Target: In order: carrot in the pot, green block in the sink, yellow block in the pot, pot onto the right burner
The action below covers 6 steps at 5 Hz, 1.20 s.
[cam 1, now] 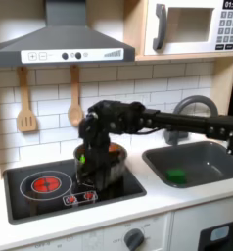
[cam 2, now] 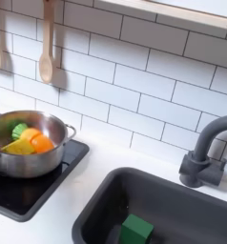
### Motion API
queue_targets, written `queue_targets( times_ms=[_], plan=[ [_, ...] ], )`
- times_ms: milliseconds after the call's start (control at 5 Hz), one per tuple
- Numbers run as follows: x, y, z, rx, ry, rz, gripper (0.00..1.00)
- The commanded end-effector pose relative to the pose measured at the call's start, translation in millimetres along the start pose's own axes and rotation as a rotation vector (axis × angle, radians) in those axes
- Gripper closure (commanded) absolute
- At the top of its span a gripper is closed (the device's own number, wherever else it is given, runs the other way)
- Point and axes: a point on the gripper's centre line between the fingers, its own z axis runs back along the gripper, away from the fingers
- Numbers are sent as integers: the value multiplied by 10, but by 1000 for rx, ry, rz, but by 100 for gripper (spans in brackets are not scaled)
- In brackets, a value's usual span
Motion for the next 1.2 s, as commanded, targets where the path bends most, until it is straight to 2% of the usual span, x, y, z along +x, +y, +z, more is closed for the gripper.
queue_targets(
  times_ms=[0,600,1000],
  plan=[
    [18,40,-88,5,17,6,100],
    [37,73,-230,17,50,16,100],
    [83,109,-232,18,52,29,100]
  ],
)
